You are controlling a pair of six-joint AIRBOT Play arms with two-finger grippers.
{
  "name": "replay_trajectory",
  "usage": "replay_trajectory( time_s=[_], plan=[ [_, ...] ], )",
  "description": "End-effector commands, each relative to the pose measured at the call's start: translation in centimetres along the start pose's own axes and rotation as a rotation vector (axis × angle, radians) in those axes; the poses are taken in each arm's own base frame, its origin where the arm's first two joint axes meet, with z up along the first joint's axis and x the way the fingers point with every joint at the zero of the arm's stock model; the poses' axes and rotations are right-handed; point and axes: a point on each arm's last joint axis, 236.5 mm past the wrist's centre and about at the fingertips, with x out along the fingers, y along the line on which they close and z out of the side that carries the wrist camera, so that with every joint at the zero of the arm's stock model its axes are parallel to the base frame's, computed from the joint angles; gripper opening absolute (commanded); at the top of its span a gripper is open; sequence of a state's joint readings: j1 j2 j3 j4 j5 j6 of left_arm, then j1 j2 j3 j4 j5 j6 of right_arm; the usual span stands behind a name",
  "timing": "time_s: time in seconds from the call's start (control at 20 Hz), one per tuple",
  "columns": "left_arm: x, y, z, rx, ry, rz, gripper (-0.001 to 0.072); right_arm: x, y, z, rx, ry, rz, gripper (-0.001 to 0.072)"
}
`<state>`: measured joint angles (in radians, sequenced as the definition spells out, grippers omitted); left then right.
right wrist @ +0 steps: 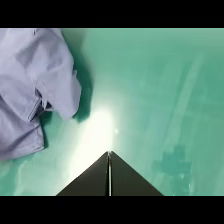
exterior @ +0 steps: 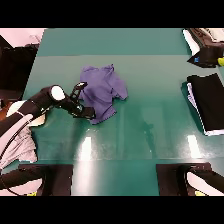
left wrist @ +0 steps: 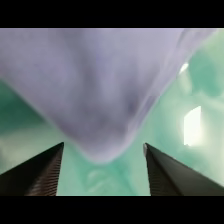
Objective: Fold the shirts.
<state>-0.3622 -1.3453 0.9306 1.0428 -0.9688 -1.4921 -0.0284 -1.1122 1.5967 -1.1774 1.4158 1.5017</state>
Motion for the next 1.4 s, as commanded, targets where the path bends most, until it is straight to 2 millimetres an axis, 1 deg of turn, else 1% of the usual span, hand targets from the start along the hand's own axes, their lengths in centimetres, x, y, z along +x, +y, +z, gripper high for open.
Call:
replay_trajectory(
  time_s=[0.0, 0.1, 0.15, 0.2, 0.25, 0.3, 0.35, 0.4, 0.45, 0.5, 0.55, 0.6, 0.7, 0.75, 0.8, 0.9, 1.0, 1.1, 1.2, 1.25, 1.35],
  plan=[
    [1.4, 0.3, 0.5, -0.079, -0.075, -0.036, 0.0590, 2.0, 0.7, -0.8, -0.012, 0.063, 0.023, 0.0019],
    [1.6, 0.3, 0.7, -0.086, -0.078, -0.037, 0.0589, 3.0, 1.4, -0.8, -0.025, 0.073, 0.038, 0.0019],
    [1.6, 0.3, 0.7, -0.089, -0.081, -0.039, 0.0493, 3.5, 1.8, -0.8, -0.032, 0.079, 0.045, 0.0019],
    [1.6, 0.3, 0.8, -0.089, -0.084, -0.040, 0.0278, 4.0, 2.1, -0.8, -0.037, 0.085, 0.052, 0.0019],
    [1.6, 0.2, 0.9, -0.089, -0.086, -0.040, 0.0082, 4.7, 2.5, -0.9, -0.044, 0.095, 0.060, 0.0019],
    [1.3, 0.3, 1.0, -0.068, -0.083, -0.031, 0.0023, 5.4, 2.8, -1.1, -0.049, 0.108, 0.068, 0.0019],
    [0.7, 0.5, 1.0, -0.025, -0.072, -0.004, 0.0023, 6.4, 3.2, -1.3, -0.055, 0.128, 0.076, 0.0020],
    [-0.4, 0.8, 1.3, 0.035, -0.069, 0.039, 0.0022, 7.6, 3.7, -1.7, -0.061, 0.150, 0.089, 0.0021],
    [-2.2, 1.3, 1.9, 0.107, -0.079, 0.099, 0.0022, 9.1, 4.2, -2.0, -0.064, 0.177, 0.104, 0.0031],
    [-4.2, 1.9, 2.6, 0.168, -0.097, 0.163, 0.0022, 10.8, 5.0, -2.6, -0.074, 0.208, 0.130, 0.0181],
    [-6.6, 2.3, 3.3, 0.229, -0.120, 0.228, 0.0023, 12.5, 5.9, -3.1, -0.075, 0.235, 0.166, 0.0382],
    [-8.9, 2.4, 3.8, 0.271, -0.144, 0.279, 0.0023, 14.4, 7.0, -3.6, -0.067, 0.260, 0.212, 0.0477],
    [-12.2, 2.2, 4.3, 0.316, -0.185, 0.333, 0.0023, 18.3, 8.9, -4.4, -0.061, 0.291, 0.296, 0.0478],
    [-13.3, 1.9, 4.3, 0.323, -0.203, 0.336, 0.0023, 20.3, 9.4, -4.9, -0.039, 0.307, 0.320, 0.0478],
    [-13.9, 1.6, 4.3, 0.327, -0.219, 0.334, 0.0023, 22.1, 9.7, -5.5, -0.014, 0.324, 0.339, 0.0478],
    [-14.2, 1.5, 3.9, 0.326, -0.212, 0.334, 0.0023, 25.7, 9.8, -7.1, 0.026, 0.366, 0.363, 0.0478],
    [-14.0, 1.6, 3.4, 0.321, -0.191, 0.333, 0.0023, 28.8, 8.9, -8.9, 0.060, 0.414, 0.353, 0.0478],
    [-14.0, 1.5, 3.3, 0.317, -0.188, 0.329, 0.0023, 30.8, 8.0, -10.5, 0.096, 0.458, 0.348, 0.0478],
    [-14.0, 1.5, 3.3, 0.316, -0.189, 0.327, 0.0023, 32.1, 7.6, -11.4, 0.110, 0.475, 0.339, 0.0478],
    [-13.9, 1.3, 3.3, 0.314, -0.190, 0.320, 0.0024, 32.3, 7.4, -11.5, 0.113, 0.477, 0.336, 0.0478],
    [-13.9, 1.1, 3.3, 0.297, -0.193, 0.309, 0.0023, 32.8, 7.2, -11.1, 0.117, 0.454, 0.327, 0.0477]
  ],
)
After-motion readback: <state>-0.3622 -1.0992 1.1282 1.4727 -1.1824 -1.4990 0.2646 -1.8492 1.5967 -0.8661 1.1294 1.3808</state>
